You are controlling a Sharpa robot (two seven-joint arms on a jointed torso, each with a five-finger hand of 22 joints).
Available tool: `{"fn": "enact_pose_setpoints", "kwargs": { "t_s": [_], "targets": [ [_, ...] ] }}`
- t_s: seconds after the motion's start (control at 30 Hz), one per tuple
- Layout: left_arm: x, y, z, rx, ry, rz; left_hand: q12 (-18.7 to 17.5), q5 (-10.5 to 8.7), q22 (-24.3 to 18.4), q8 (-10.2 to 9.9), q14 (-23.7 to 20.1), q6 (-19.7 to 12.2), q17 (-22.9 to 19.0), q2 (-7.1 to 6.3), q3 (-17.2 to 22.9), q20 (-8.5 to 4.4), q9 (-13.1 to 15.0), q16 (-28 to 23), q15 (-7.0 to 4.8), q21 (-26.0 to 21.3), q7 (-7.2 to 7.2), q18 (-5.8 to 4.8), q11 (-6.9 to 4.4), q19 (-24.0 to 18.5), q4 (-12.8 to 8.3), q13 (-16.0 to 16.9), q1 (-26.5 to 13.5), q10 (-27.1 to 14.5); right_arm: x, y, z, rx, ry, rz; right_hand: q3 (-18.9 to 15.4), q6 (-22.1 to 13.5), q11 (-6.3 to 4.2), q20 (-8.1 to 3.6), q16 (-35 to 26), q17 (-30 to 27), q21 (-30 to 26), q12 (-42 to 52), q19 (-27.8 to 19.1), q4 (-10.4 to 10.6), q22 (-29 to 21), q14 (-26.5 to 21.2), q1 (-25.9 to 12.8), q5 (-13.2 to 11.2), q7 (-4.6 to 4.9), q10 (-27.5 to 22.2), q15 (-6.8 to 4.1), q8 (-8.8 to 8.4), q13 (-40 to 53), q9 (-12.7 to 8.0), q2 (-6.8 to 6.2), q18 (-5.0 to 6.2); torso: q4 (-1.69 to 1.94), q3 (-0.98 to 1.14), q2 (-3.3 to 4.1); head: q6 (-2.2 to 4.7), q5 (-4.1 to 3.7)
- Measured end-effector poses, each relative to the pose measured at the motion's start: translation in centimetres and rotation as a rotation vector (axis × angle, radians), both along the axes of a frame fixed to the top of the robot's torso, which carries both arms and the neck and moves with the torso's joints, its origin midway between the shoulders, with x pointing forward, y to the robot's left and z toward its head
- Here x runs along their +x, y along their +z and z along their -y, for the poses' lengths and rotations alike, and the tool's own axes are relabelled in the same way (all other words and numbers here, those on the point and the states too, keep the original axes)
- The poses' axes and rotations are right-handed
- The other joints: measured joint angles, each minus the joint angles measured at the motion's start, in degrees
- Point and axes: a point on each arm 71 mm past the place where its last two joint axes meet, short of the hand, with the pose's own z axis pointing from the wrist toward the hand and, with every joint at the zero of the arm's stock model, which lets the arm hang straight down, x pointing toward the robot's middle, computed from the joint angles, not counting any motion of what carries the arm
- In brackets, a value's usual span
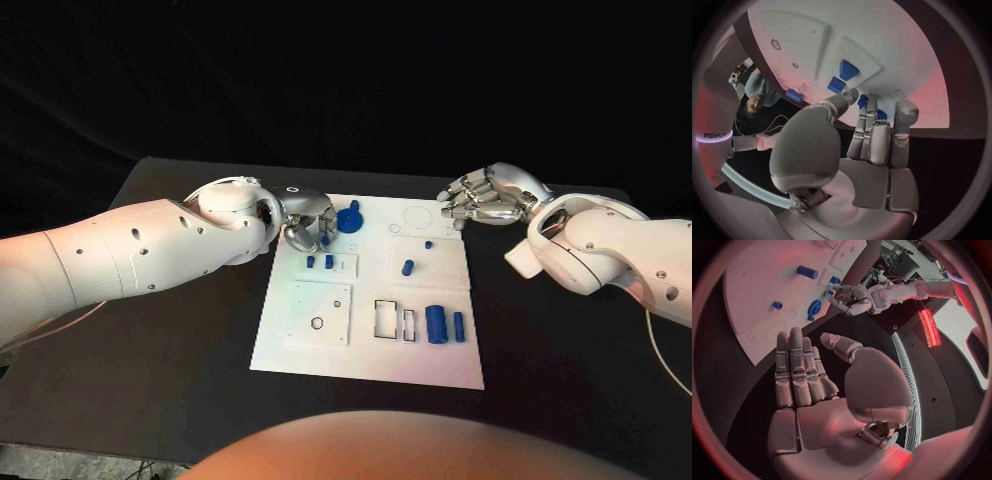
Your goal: Assemble the parts on the task board
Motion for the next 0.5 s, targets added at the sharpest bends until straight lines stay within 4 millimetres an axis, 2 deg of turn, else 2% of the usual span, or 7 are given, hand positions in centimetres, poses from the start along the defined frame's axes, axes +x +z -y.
{"fn": "enact_pose_setpoints", "kwargs": {
  "t_s": [0.2,0.4,0.5],
  "targets": [
    [-0.01,-0.01,-0.03,0.000,0.001,0.000,0.00,0.00,0.00,0.00,0.00,-0.20,-0.08,0.00,-0.17,0.00,0.00,0.00,0.00,0.00,0.21,0.00,0.00,0.00,0.17,0.00,0.00,0.00,0.00,-0.01,0.01,0.000,0.000,0.000,0.24,0.00,0.00,-0.11,0.00,0.12,-0.43,0.00,0.53,0.24,-0.56,0.00,0.00,0.00,0.00,0.00,0.00,0.00,0.00,0.05,0.00,0.00,0.00,0.01,-0.01,0.00,0.01],
    [0.00,-0.01,-0.10,0.001,0.003,0.000,-0.70,0.22,0.00,-0.30,-0.48,-0.41,-0.37,0.00,-0.48,0.30,0.16,0.00,0.48,-0.39,0.00,0.00,1.04,-0.30,0.16,0.00,0.00,-1.04,0.01,-0.02,0.03,0.000,-0.001,0.000,0.24,0.00,0.00,-0.11,0.00,0.12,-0.43,0.00,0.53,0.24,-0.56,0.00,0.00,0.00,0.00,0.00,0.00,0.00,0.00,0.05,0.00,0.00,0.00,0.01,-0.01,0.00,0.01],
    [0.00,-0.02,-0.14,0.001,0.004,0.001,-0.81,0.22,0.00,-0.58,-0.72,-0.42,-0.75,0.00,-0.62,0.30,0.18,0.00,0.72,-0.39,0.00,0.00,1.19,-0.29,0.30,0.06,0.00,-1.83,0.01,-0.03,0.04,0.000,-0.001,0.000,0.24,0.00,0.00,-0.11,0.00,0.12,-0.43,0.00,0.53,0.24,-0.56,0.00,0.00,0.00,0.00,0.00,0.00,0.00,0.00,0.05,0.00,0.00,-0.01,0.01,-0.01,0.00,0.04]
  ]
}}
